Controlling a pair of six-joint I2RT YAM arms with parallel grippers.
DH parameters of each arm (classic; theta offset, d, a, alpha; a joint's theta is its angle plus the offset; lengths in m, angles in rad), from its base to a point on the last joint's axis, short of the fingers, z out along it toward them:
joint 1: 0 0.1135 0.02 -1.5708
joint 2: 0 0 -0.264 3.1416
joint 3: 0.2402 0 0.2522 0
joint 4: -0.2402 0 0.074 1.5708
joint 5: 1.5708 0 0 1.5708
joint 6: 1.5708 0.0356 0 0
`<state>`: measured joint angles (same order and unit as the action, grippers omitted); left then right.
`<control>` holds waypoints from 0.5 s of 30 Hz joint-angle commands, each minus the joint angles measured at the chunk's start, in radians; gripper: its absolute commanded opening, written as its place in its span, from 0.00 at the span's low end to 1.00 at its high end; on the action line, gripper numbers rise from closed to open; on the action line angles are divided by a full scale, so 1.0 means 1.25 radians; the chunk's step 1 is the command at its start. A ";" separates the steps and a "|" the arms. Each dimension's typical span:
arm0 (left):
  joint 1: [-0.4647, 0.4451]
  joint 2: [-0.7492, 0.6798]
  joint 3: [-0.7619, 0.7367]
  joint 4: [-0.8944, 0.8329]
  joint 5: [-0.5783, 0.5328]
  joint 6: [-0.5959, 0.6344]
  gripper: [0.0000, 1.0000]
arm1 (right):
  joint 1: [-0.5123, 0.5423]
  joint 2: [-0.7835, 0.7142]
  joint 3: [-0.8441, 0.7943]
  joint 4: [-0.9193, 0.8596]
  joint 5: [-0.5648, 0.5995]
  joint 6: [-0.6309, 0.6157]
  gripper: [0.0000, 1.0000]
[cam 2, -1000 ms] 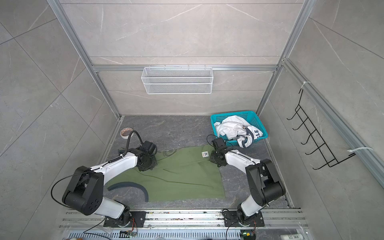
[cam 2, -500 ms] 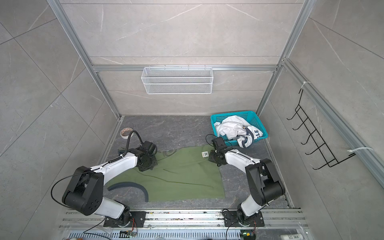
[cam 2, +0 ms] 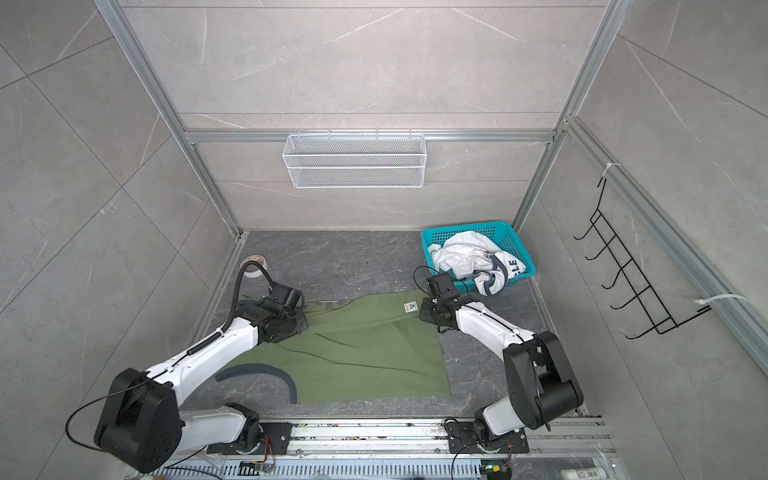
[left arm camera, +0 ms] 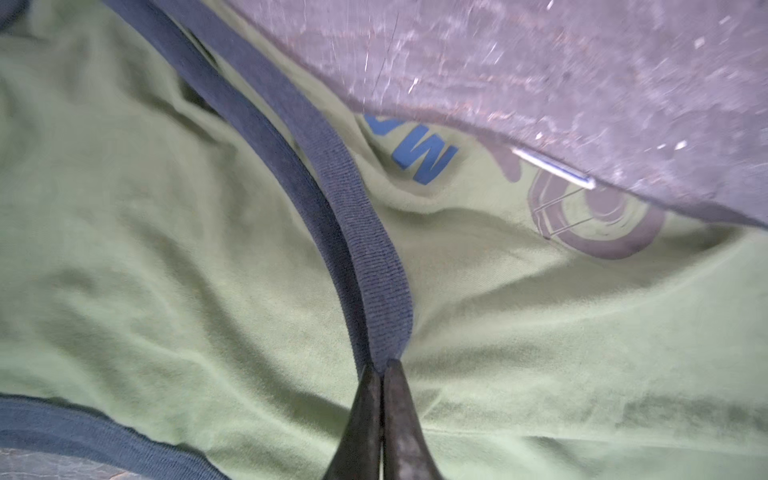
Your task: Fold and stack the tank tops
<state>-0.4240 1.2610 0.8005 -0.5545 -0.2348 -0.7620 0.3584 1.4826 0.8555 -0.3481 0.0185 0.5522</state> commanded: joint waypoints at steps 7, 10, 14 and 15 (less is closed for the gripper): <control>-0.003 0.006 -0.089 -0.006 0.050 -0.037 0.02 | 0.003 -0.044 -0.094 -0.036 0.020 0.001 0.32; -0.003 0.044 -0.096 0.013 0.089 -0.034 0.07 | 0.003 -0.045 -0.073 -0.057 0.037 0.013 0.45; -0.003 0.019 -0.064 -0.015 0.075 -0.018 0.36 | 0.003 -0.067 -0.039 -0.095 0.058 0.015 0.57; -0.003 0.006 -0.053 -0.024 0.066 -0.009 0.41 | 0.003 -0.078 -0.033 -0.100 0.059 0.015 0.58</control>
<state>-0.4240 1.3151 0.6834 -0.5594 -0.1497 -0.7914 0.3595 1.4345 0.7719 -0.4240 0.0582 0.5648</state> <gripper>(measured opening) 0.379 0.573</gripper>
